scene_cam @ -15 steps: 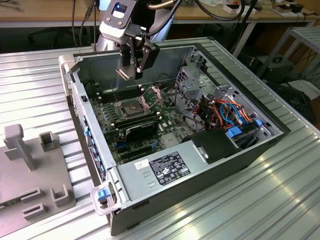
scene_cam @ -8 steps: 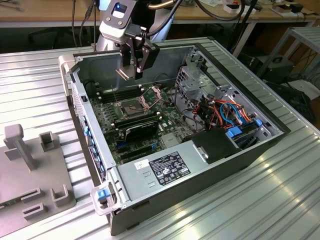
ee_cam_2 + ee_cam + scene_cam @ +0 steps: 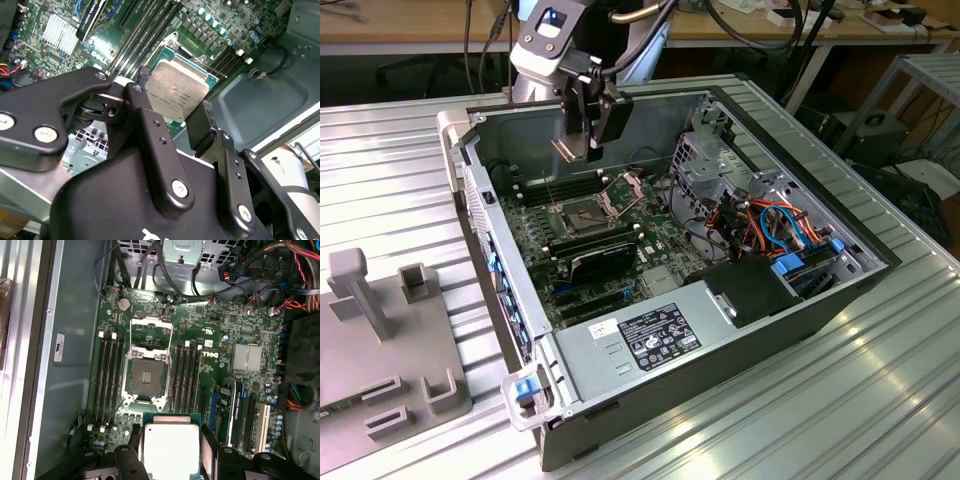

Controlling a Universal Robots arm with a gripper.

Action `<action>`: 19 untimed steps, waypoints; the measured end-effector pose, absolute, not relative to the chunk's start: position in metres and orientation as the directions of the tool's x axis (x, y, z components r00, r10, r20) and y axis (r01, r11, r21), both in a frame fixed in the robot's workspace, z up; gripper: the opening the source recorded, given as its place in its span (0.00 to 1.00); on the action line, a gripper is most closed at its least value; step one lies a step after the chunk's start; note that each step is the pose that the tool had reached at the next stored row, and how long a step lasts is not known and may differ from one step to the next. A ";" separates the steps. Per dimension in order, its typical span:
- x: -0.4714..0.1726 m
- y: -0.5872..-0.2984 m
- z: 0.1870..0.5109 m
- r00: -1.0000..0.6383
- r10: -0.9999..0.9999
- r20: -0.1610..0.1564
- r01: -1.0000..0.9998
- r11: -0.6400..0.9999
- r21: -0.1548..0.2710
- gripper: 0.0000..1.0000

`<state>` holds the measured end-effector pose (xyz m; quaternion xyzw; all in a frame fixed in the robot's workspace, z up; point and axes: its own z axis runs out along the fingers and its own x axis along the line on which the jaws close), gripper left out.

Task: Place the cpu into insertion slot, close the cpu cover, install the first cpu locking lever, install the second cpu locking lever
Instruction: 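Place the cpu into insertion slot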

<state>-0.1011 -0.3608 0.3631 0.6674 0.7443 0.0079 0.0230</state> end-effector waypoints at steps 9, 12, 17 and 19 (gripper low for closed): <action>-0.093 -0.356 0.361 -0.066 0.998 -0.024 0.997 0.067 0.042 0.55; -0.093 -0.355 0.361 -0.056 0.998 -0.024 0.997 0.057 0.042 0.55; -0.092 -0.355 0.359 -0.054 0.998 -0.024 0.998 0.055 0.042 0.55; -0.092 -0.354 0.357 -0.053 0.998 -0.024 0.998 0.053 0.042 0.55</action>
